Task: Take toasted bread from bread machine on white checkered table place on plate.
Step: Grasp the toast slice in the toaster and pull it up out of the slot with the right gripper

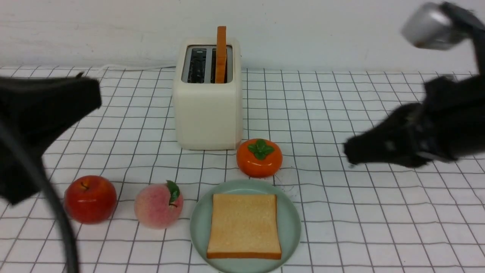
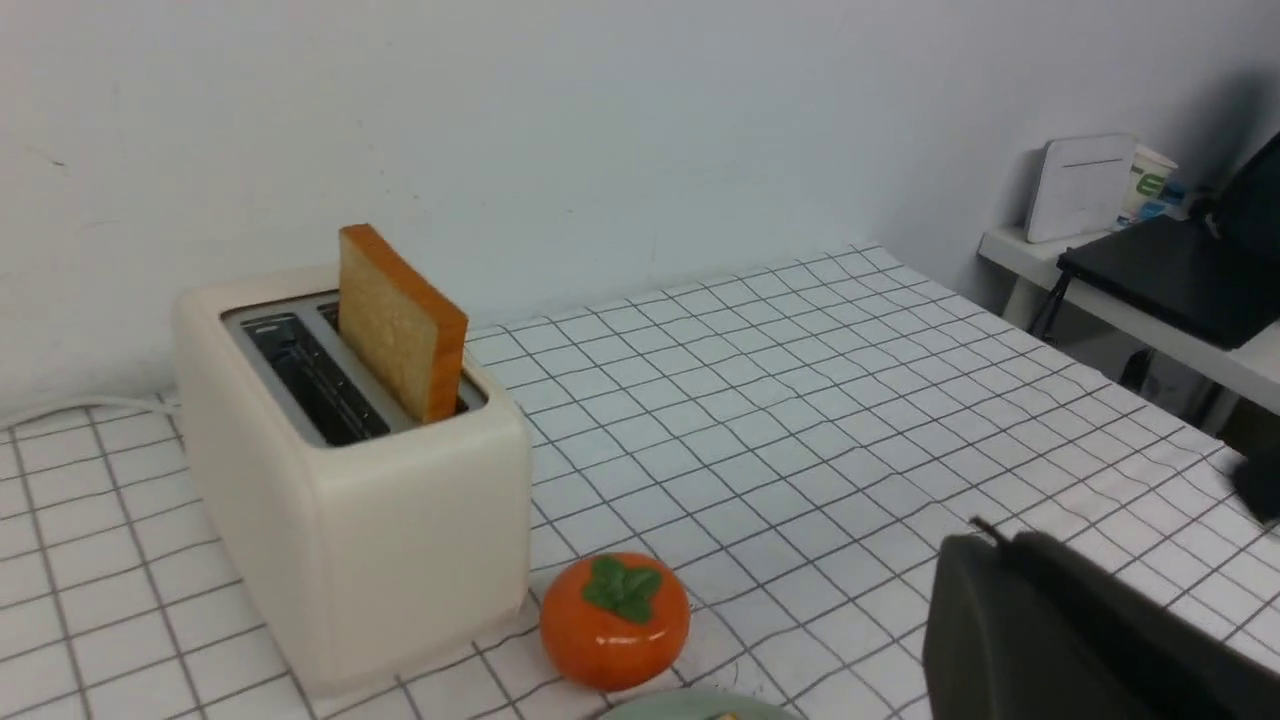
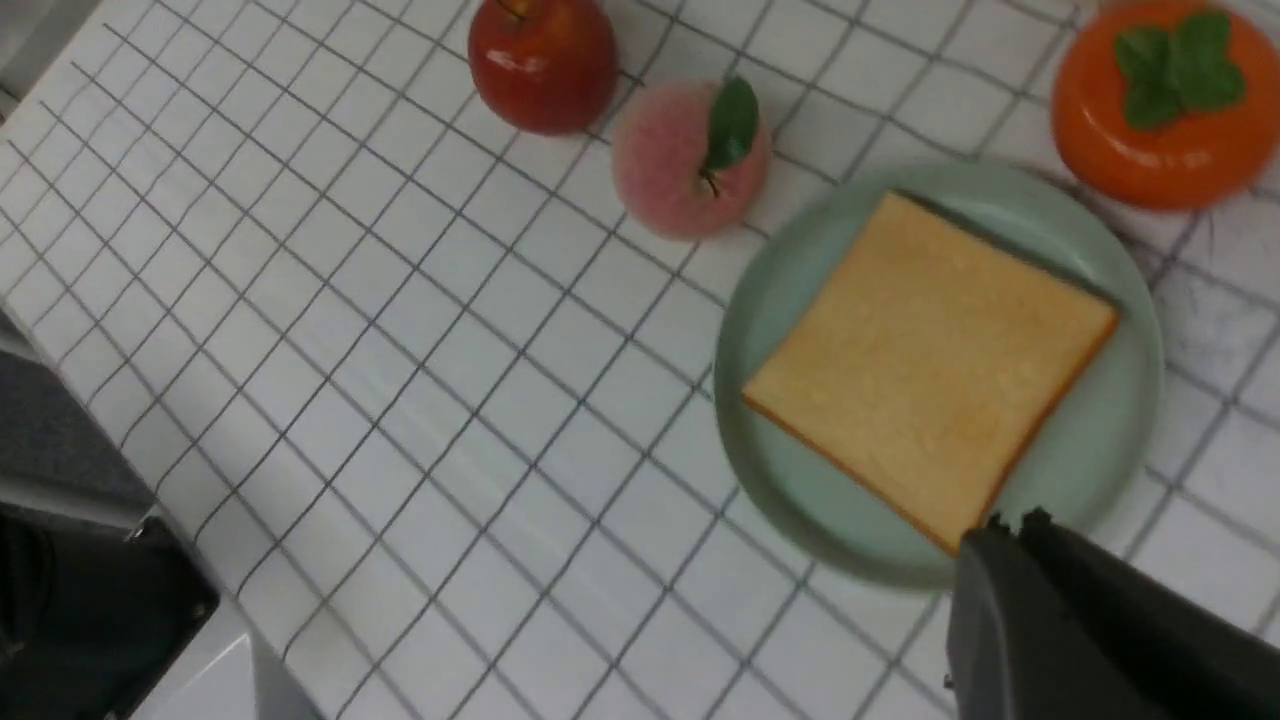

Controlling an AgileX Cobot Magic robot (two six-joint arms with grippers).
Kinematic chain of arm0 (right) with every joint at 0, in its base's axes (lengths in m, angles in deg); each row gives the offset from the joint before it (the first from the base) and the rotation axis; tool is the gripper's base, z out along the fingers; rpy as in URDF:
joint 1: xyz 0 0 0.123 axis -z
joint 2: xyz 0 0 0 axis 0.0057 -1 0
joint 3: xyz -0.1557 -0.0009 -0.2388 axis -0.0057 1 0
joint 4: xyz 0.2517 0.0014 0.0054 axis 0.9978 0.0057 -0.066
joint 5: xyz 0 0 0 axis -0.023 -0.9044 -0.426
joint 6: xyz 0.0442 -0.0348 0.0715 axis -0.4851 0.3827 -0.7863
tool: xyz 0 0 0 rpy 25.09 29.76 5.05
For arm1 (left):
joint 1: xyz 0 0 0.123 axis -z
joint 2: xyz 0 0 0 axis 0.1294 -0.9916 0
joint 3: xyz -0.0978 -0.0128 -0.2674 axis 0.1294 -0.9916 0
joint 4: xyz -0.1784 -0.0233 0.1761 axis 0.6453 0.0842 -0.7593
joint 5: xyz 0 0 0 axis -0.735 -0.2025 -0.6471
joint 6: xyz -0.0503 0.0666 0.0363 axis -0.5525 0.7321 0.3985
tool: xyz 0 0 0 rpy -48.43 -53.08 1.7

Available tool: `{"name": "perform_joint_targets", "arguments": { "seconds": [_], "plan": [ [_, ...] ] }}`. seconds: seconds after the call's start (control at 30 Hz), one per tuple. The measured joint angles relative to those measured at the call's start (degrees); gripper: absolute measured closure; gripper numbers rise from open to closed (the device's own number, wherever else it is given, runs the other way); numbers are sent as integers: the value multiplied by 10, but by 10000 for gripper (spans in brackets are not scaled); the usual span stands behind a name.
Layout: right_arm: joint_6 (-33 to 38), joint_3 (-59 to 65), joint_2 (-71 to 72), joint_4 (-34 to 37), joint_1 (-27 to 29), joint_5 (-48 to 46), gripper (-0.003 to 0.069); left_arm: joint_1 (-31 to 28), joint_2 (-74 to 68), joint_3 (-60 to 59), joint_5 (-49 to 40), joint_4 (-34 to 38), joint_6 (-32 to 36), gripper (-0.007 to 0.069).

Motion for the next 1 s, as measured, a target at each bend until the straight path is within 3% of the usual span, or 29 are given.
{"name": "perform_joint_targets", "arguments": {
  "seconds": [0.13,0.17,0.27,0.33,0.37,0.47,0.53,0.67,0.87,1.0],
  "plan": [
    [-60,-80,-110,-95,-82,119,641,0,70,-58,30,0,0,638],
    [-62,-80,-116,-95,-85,119,639,0,75,-60,31,0,0,638],
    [-120,-158,-215,-188,-110,197,577,0,103,-88,44,0,0,638],
    [-173,-222,-283,-241,-110,228,487,0,106,-93,47,0,0,638],
    [-178,-228,-283,-245,-110,230,487,0,106,-93,47,0,0,638],
    [-258,-323,-381,-301,-105,240,310,0,106,-95,43,0,0,638],
    [-280,-373,-426,-333,-105,240,207,0,106,-95,39,0,0,638],
    [-321,-472,-507,-398,-103,241,67,0,106,-95,33,0,0,638],
    [-381,-544,-565,-451,-88,246,76,0,106,-95,30,0,1,638],
    [-405,-561,-596,-468,-76,274,189,0,106,-95,28,0,1,638]
  ]
}}
